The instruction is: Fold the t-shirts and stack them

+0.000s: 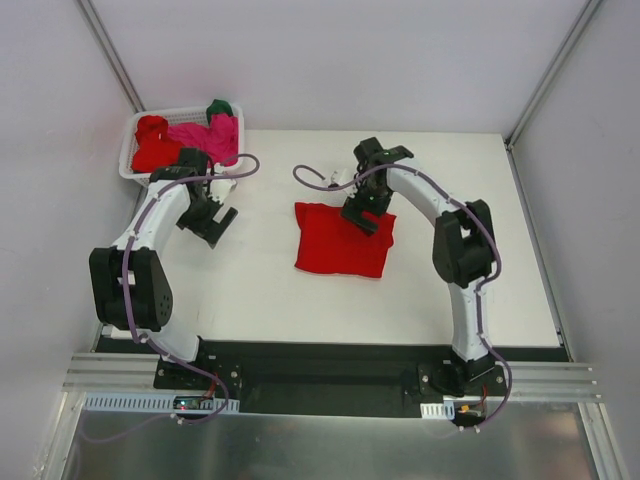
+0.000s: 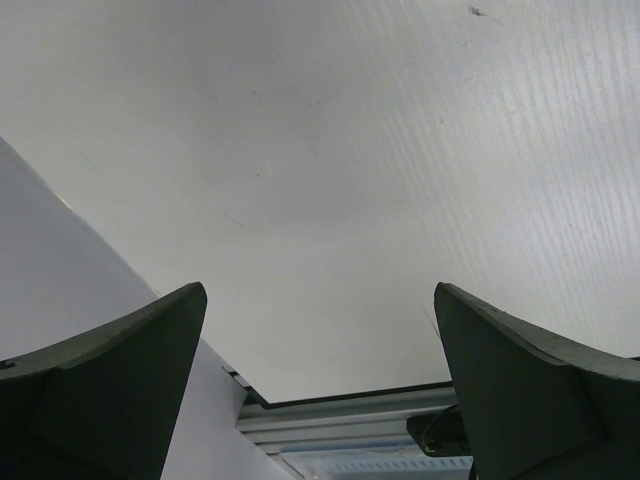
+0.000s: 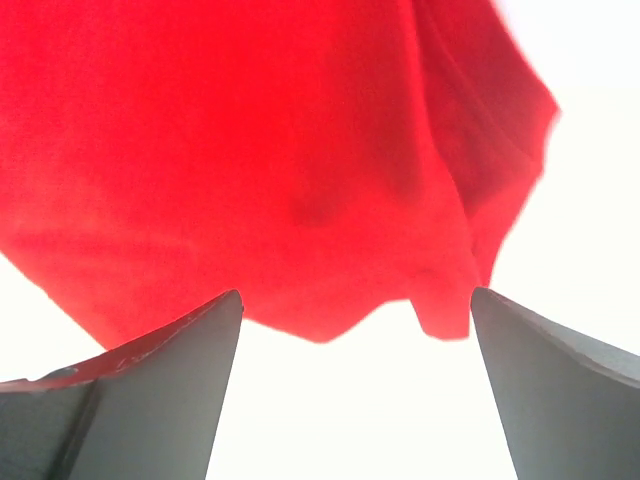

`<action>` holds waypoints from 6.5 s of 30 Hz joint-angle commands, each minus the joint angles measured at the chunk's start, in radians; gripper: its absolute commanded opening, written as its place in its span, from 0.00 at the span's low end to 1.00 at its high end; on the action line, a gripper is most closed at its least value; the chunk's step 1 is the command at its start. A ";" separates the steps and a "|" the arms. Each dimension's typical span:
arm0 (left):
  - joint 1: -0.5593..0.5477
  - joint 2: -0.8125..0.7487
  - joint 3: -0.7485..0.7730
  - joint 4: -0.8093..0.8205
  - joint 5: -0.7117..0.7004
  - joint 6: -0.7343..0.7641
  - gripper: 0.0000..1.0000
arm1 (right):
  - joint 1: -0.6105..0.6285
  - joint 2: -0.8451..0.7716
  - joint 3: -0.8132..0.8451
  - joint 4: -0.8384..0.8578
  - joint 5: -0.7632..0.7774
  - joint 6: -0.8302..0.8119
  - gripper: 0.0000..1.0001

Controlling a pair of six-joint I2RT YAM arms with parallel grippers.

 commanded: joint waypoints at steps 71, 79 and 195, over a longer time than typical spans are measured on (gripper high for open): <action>0.124 -0.054 0.137 -0.115 -0.017 0.014 0.99 | 0.149 0.127 0.199 -0.211 0.009 -0.375 1.00; 0.124 -0.043 0.128 -0.116 -0.023 0.009 0.99 | 0.196 0.030 0.007 -0.046 0.032 -0.363 1.00; 0.122 -0.085 0.002 -0.126 -0.050 0.054 0.99 | 0.134 0.071 -0.094 -0.012 -0.189 -1.679 1.00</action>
